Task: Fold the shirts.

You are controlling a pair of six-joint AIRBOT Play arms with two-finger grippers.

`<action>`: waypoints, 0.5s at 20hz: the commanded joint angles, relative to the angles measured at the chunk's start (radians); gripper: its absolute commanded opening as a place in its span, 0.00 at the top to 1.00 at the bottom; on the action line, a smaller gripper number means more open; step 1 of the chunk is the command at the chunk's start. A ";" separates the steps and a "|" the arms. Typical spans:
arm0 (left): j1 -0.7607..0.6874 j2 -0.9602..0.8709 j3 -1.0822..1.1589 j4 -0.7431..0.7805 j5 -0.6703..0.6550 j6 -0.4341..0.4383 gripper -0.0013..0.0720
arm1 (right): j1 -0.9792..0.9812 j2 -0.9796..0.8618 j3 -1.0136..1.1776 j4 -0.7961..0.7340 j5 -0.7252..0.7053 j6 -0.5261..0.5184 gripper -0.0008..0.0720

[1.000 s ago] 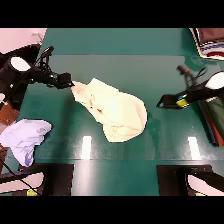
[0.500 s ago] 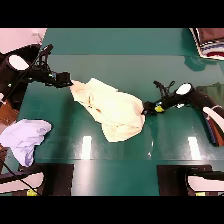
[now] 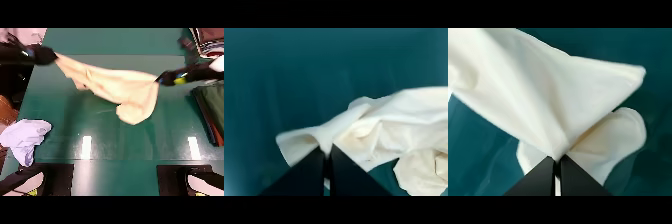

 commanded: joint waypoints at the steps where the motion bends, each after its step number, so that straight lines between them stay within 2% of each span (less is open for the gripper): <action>1: 0.000 0.166 0.174 0.007 0.001 -0.001 0.95 | -0.061 0.172 0.183 -0.048 0.127 -0.001 0.96; 5: 0.000 0.285 0.332 0.007 -0.033 -0.009 0.95 | -0.075 0.308 0.314 -0.130 0.182 0.043 0.97; 10: 0.000 0.300 0.449 -0.003 -0.092 -0.048 0.95 | -0.075 0.361 0.424 -0.142 0.196 0.093 0.97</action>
